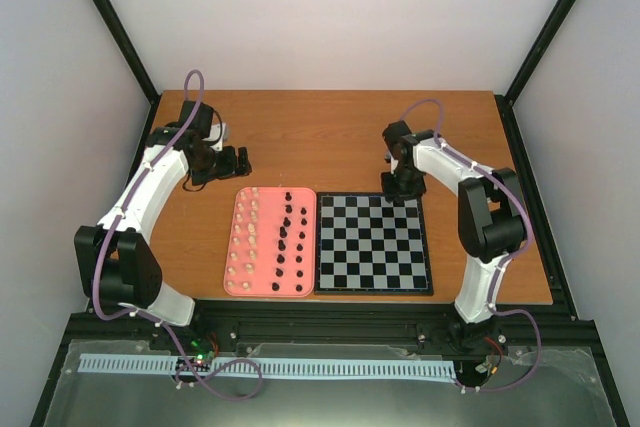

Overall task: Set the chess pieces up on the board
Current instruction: Place the chess piece on the chessboard, then pick up the chess piece from the storage box.

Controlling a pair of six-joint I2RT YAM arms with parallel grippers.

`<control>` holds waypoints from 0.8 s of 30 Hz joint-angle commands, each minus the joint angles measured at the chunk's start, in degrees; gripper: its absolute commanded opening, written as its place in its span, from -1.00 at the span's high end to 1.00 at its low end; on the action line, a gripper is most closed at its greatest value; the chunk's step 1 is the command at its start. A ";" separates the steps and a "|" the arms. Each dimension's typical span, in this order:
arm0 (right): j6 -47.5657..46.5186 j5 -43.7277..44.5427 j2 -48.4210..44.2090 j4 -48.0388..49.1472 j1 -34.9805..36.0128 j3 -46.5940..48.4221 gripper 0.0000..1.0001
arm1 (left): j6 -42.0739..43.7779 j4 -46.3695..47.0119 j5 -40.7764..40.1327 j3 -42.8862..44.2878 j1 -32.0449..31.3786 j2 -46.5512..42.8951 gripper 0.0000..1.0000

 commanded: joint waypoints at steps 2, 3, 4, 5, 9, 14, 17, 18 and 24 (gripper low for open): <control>0.66 -1.32 -4.33 -2.38 1.48 7.34 0.03 | 0.43 0.36 0.35 0.50 -0.37 0.13 -1.00; 0.70 -1.22 -4.06 -3.07 2.53 9.44 0.02 | 0.43 0.32 0.35 0.44 -0.38 0.06 -1.00; 0.79 -1.27 -3.40 -3.94 3.58 11.68 0.02 | 0.43 0.35 0.35 0.35 -0.39 0.04 -1.00; 0.92 -1.38 -2.49 -4.72 4.98 13.97 0.00 | 0.43 0.33 0.36 0.29 -0.34 0.06 -1.00; 1.93 -3.27 2.86 -6.67 11.86 24.16 -0.02 | 0.26 0.35 0.31 0.06 -0.38 -0.13 -1.00; 3.98 -8.36 10.65 -4.92 17.60 32.13 -0.01 | 0.22 0.33 0.20 0.24 -0.38 -0.34 -1.00; 3.74 -11.14 16.03 -4.20 20.41 36.98 -0.02 | 0.11 0.39 0.19 0.16 -0.38 -0.20 -0.99; 3.65 -11.93 17.63 -4.37 21.18 38.75 -0.02 | 0.01 0.40 0.19 0.23 -0.38 -0.16 -1.00; 4.13 -16.89 24.22 -3.04 23.13 44.15 -0.03 | -0.22 0.19 -1.39 0.26 -0.38 -0.42 -1.00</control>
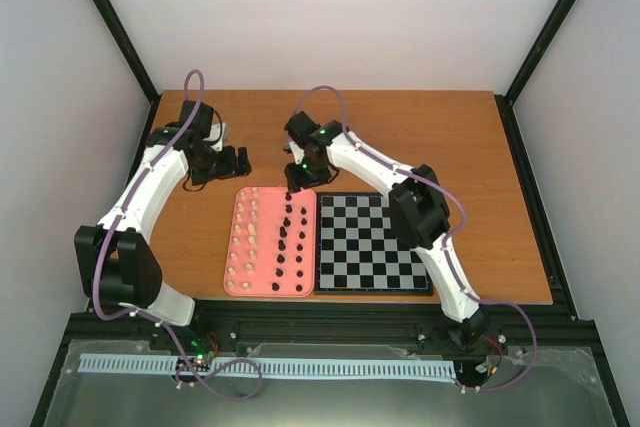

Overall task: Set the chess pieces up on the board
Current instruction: Pick up the chess piece from the storage box.

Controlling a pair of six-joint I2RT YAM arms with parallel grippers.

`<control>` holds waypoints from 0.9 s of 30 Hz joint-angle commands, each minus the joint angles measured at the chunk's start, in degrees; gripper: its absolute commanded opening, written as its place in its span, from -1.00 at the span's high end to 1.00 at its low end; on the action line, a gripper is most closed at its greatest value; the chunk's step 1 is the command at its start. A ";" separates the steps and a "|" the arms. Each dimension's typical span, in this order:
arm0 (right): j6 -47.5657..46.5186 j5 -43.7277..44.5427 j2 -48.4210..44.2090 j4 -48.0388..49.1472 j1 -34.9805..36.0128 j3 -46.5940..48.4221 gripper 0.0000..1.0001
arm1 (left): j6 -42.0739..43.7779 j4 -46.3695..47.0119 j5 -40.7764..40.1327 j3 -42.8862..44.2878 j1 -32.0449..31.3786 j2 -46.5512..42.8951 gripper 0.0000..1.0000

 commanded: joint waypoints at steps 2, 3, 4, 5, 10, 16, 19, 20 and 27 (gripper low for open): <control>0.82 -5.06 3.16 0.45 1.06 4.91 -0.03 | -0.24 0.12 -1.57 -0.04 -0.38 -0.74 -1.00; 0.63 -5.25 3.97 0.21 1.27 5.59 -0.03 | -0.25 0.20 -1.62 -0.17 -0.38 -0.91 -0.99; 0.50 -5.57 4.74 -0.09 1.45 5.87 -0.02 | -0.22 0.24 -1.60 -0.32 -0.38 -1.04 -0.99; 0.28 -5.71 5.55 -0.42 1.67 7.34 -0.02 | -0.22 0.27 -1.55 -0.53 -0.36 -1.12 -1.00; 0.53 -5.29 8.24 -1.07 2.37 9.73 0.00 | -0.16 0.36 -1.78 -0.75 -0.39 -1.40 -1.00; 1.28 -2.69 10.71 -3.05 2.58 12.00 0.07 | -0.25 0.43 -1.71 -0.88 -0.38 -1.50 -1.00; 1.54 -1.90 10.96 -3.24 2.75 12.06 0.09 | -0.24 0.49 -1.71 -1.02 -0.38 -1.48 -1.00; 1.59 -1.56 11.07 -3.35 2.80 12.07 0.11 | -0.25 0.52 -1.69 -1.00 -0.38 -1.49 -1.00; 1.87 -1.52 12.06 -2.88 2.97 12.23 0.17 | -0.24 0.55 -1.88 -1.10 -0.33 -1.68 -1.00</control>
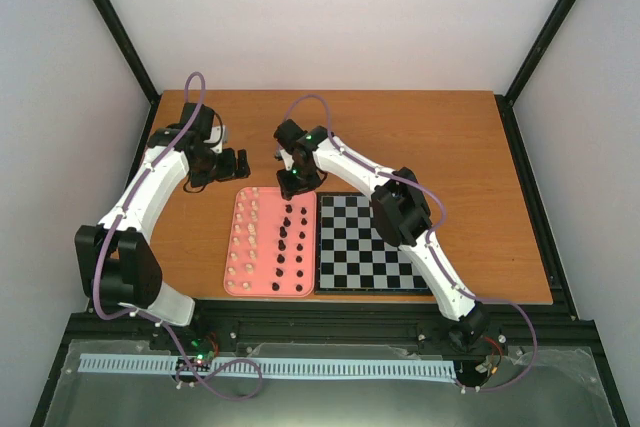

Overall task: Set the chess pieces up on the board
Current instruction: Pick up the chess piece from the storage box.

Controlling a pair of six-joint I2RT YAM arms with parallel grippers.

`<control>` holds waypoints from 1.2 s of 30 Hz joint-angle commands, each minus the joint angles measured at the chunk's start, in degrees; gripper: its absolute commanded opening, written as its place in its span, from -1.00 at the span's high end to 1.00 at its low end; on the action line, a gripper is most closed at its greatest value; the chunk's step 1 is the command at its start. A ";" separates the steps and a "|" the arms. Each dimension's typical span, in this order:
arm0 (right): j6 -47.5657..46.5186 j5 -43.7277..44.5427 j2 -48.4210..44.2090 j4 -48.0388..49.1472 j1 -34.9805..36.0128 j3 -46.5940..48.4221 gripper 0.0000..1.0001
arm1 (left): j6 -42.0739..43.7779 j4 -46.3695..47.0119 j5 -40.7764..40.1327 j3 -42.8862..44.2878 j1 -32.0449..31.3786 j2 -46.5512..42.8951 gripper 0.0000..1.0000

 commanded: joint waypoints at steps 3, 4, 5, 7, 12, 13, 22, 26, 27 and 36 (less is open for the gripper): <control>0.80 0.36 1.94 -0.28 0.95 2.62 0.20 | -0.25 0.63 -0.60 -0.24 -0.38 -1.54 -1.00; 0.79 0.31 2.23 -0.47 0.97 2.96 0.22 | -0.25 0.59 -0.58 -0.24 -0.37 -1.62 -1.00; 0.80 0.31 2.50 -0.59 0.97 3.24 0.24 | -0.25 0.69 -0.55 -0.21 -0.38 -1.63 -1.00; 0.88 0.30 2.71 -0.47 0.97 3.41 0.30 | -0.25 0.79 -0.50 -0.31 -0.34 -1.63 -0.99; 1.07 0.50 2.85 -0.13 1.06 3.76 0.45 | -0.31 0.89 -0.21 -0.53 -0.38 -1.46 -1.00; 1.12 0.55 2.92 -0.22 1.06 3.78 0.49 | -0.30 0.90 -0.17 -0.48 -0.38 -1.44 -1.00; 0.62 0.57 3.17 -1.05 1.06 3.87 0.73 | -0.31 0.99 0.14 -0.51 -0.36 -1.46 -1.00; 0.48 0.49 2.84 -1.05 1.06 3.98 0.94 | -0.42 1.07 0.10 -0.62 -0.42 -1.43 -1.00; 0.29 0.48 2.52 -1.12 1.06 3.87 0.94 | -0.39 1.08 0.10 -0.59 -0.38 -1.40 -1.00; 0.19 1.77 -6.15 -0.48 0.85 3.87 0.94 | -0.16 0.46 -0.43 0.10 -0.36 -1.37 -1.00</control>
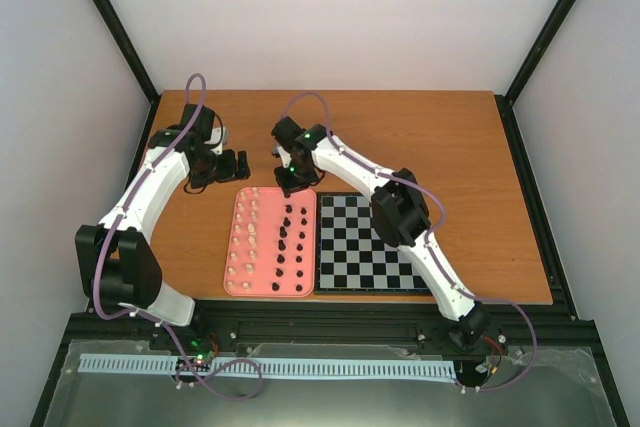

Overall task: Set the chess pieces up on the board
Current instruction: Pick up the chess piece from the storage box, then place the chess piece on the chessboard.

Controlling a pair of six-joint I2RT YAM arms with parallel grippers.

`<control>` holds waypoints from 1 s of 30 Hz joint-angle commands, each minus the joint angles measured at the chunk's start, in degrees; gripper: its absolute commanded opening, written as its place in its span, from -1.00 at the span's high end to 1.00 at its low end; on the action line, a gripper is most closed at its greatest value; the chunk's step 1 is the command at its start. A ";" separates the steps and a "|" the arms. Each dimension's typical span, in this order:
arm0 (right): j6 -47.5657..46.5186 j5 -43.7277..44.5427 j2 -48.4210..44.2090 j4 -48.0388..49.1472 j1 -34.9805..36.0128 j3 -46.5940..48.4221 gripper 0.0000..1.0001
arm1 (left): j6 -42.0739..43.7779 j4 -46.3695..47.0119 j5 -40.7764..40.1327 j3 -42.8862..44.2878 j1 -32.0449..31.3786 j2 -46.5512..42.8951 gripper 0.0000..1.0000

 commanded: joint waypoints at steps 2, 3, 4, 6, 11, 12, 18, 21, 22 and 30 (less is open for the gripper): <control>0.36 3.32 -10.65 -1.18 0.17 0.56 0.94 | -0.14 0.20 -0.22 0.69 -0.29 -1.43 -1.00; 0.54 4.18 -12.31 -1.49 -0.09 -0.47 0.94 | -0.14 0.15 -0.25 0.63 -0.33 -1.52 -1.00; 0.65 5.19 -14.12 -1.61 -0.41 -2.17 0.94 | -0.09 0.17 -0.31 0.53 -0.29 -1.60 -1.00; 1.03 7.16 -18.10 -1.56 -1.58 -7.00 0.94 | -0.14 0.19 -0.37 0.35 -0.33 -1.70 -1.00; 1.58 10.98 -30.02 0.46 -7.47 -23.52 0.94 | -0.27 0.19 -0.49 0.11 -0.33 -1.42 -0.99; 1.70 11.55 -32.61 1.05 -9.18 -27.03 0.94 | -0.30 0.09 -0.45 0.22 -0.34 -1.44 -1.00; 0.86 14.97 -43.76 3.04 -19.47 -43.32 0.94 | -0.32 0.08 -1.02 0.89 -0.34 -0.61 -1.00; 0.29 15.29 -45.93 3.96 -23.26 -49.17 0.94 | -0.38 -0.07 -1.20 1.34 -0.34 -0.07 -1.00; 0.24 14.82 -46.58 4.48 -24.61 -51.06 0.95 | -0.40 -0.08 -1.12 1.43 -0.34 0.06 -1.00; -1.10 15.21 -47.87 8.12 -29.74 -58.90 0.95 | -0.49 0.10 -0.90 1.39 -0.34 0.35 -1.00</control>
